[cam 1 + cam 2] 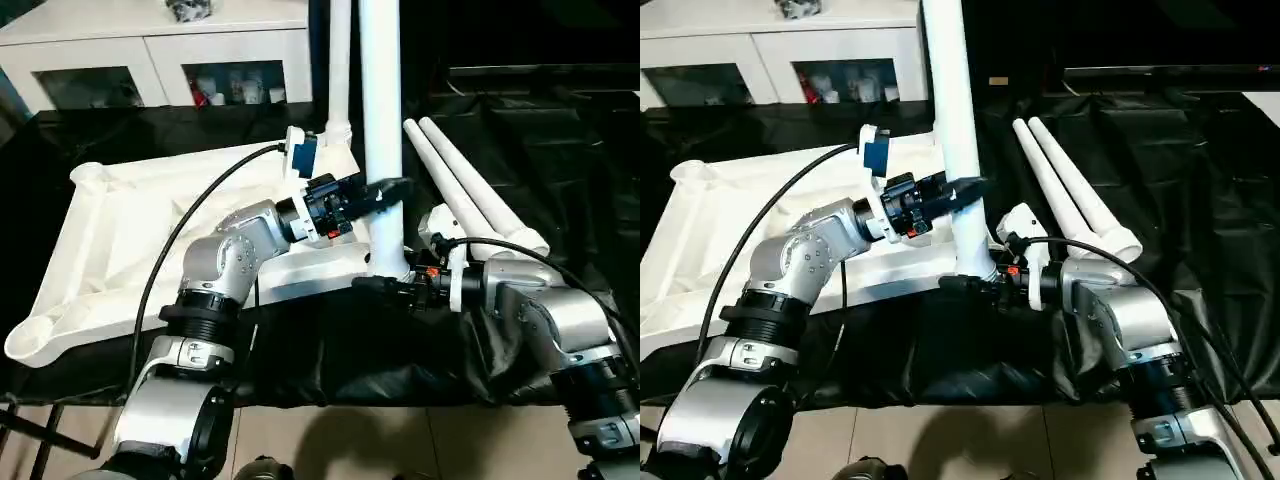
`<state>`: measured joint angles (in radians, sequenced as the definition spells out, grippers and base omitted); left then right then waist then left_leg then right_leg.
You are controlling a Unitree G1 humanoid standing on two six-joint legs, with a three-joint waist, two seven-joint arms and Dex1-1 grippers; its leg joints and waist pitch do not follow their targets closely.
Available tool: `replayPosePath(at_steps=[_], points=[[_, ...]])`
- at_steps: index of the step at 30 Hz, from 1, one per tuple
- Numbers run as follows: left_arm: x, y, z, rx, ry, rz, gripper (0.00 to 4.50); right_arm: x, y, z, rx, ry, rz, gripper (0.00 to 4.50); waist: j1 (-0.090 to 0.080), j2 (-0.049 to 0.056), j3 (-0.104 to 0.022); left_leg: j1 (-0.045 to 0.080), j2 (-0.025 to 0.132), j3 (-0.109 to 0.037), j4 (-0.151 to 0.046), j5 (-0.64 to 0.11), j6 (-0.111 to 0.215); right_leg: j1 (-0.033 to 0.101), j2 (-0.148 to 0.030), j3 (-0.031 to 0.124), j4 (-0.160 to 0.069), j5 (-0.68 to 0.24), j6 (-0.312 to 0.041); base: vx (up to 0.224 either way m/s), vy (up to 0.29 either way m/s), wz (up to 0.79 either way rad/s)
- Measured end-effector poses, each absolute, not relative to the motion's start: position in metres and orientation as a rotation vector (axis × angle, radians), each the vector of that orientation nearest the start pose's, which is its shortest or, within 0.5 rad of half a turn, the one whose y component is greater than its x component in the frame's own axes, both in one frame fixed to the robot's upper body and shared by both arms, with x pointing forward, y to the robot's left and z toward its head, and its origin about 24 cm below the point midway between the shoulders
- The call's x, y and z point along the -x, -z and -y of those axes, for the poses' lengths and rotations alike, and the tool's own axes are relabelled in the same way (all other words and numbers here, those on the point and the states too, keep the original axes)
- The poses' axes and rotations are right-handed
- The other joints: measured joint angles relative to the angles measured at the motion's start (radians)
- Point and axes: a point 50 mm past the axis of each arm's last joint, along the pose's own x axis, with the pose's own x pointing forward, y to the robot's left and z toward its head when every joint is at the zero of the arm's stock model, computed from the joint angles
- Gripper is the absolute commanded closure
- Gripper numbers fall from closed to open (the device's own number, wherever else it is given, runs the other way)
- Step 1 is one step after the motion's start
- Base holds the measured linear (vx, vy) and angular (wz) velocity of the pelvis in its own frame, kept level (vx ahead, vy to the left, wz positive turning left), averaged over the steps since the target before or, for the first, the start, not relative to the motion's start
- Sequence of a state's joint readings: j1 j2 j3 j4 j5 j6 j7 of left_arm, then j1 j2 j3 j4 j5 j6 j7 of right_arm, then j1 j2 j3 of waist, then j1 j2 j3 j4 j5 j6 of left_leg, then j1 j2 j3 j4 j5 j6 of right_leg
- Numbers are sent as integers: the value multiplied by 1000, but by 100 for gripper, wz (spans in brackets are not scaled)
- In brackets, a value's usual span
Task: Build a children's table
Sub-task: Insert table leg to table base
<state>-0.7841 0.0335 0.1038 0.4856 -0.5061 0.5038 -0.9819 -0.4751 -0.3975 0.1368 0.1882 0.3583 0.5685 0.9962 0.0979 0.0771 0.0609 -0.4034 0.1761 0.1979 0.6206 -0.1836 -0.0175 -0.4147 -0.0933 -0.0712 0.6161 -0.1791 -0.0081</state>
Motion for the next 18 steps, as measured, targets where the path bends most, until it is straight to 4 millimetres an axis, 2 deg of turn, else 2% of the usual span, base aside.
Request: replayPosePath(at_steps=[2,4,11,14,18], points=[[-351,-152,-67,541,1176,-18,242,-309,-92,135,-83,-1103,-346,104,-2,0,0,0,0,0,0,0,0,0,0,0,0,1,0,0,0,0],[-354,-156,-68,547,1140,-13,258,-313,-99,134,-88,-1093,-314,99,-2,0,0,0,0,0,0,0,0,0,0,0,0,1,0,0,0,0],[-361,-157,-72,552,1057,-39,261,-327,-127,149,-164,-982,-183,32,1,0,0,0,0,0,1,0,0,1,0,0,-1,1,0,0,0,0],[-362,-162,-71,542,1049,-31,261,-331,-131,149,-216,-964,-186,27,1,2,-1,0,0,0,1,0,0,0,0,0,0,1,0,0,0,0],[-363,-163,-69,534,1045,-38,261,-332,-131,151,-196,-961,-204,27,1,2,-1,0,0,0,1,0,0,0,0,0,0,1,0,0,0,0]])
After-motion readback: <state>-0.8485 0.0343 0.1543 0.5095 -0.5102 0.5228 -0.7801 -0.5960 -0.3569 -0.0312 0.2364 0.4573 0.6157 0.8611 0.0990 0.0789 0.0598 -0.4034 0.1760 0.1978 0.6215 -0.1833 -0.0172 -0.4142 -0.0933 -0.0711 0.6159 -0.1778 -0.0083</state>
